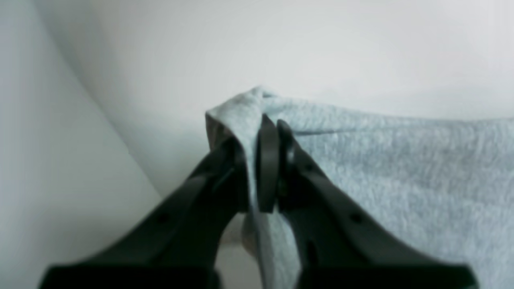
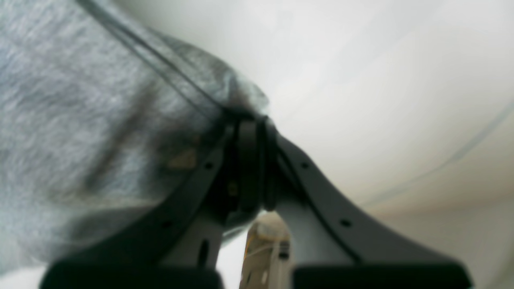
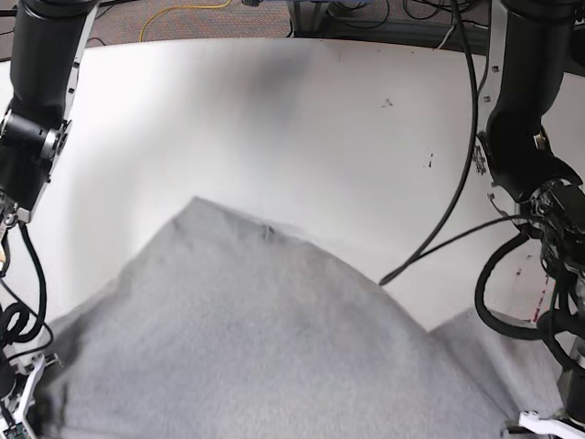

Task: Fold the T-shirt properly
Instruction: 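Lift the shirt high with both grippers, holding it spread between them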

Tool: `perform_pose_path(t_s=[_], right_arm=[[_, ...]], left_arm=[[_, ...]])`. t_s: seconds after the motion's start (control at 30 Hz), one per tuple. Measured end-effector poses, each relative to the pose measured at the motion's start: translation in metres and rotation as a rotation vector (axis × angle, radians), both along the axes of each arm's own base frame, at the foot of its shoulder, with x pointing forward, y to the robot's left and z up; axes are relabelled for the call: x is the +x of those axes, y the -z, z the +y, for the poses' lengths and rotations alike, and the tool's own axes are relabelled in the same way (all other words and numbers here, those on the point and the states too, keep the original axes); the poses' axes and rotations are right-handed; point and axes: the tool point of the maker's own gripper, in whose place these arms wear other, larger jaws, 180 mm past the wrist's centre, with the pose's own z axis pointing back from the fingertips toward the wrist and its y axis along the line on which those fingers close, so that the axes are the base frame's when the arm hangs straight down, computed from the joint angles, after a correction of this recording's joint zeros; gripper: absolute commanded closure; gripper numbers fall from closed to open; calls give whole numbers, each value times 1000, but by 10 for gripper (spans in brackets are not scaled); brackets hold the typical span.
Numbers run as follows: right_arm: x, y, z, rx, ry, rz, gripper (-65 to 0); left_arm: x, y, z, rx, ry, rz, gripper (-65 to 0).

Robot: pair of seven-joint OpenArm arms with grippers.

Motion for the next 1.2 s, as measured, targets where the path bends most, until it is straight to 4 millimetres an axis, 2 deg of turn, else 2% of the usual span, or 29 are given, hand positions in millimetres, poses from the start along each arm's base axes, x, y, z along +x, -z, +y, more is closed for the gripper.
perform_pose_path(t_s=[0.17, 0.3, 0.47, 0.57, 0.73, 0.83, 1.0, 1.2], right_arm=[[-1, -49, 0, -53, 19, -65, -2], [-5, -94, 3, -111, 28, -142, -2], [-10, -129, 9, -181, 32, -191, -2], [-11, -142, 16, -208, 20, -211, -2], [-14, -145, 14, -212, 21, -218, -2], [-15, -144, 10, -216, 30, -210, -2], [-18, -133, -3, -230, 55, -182, -2], [-25, -97, -12, -221, 62, -133, -2]], left_arm=[[-12, -46, -7, 34, 6, -103, 0], [-20, -71, -17, 75, 17, -160, 0], [-23, -80, -20, 85, 13, -172, 0], [-22, -80, -21, 87, 15, -170, 0], [-21, -77, -20, 86, 12, -162, 0], [-18, -68, -17, 81, 9, -140, 0], [-5, -35, -21, 84, 25, -57, 0], [7, 14, -20, 74, 29, 61, 0]])
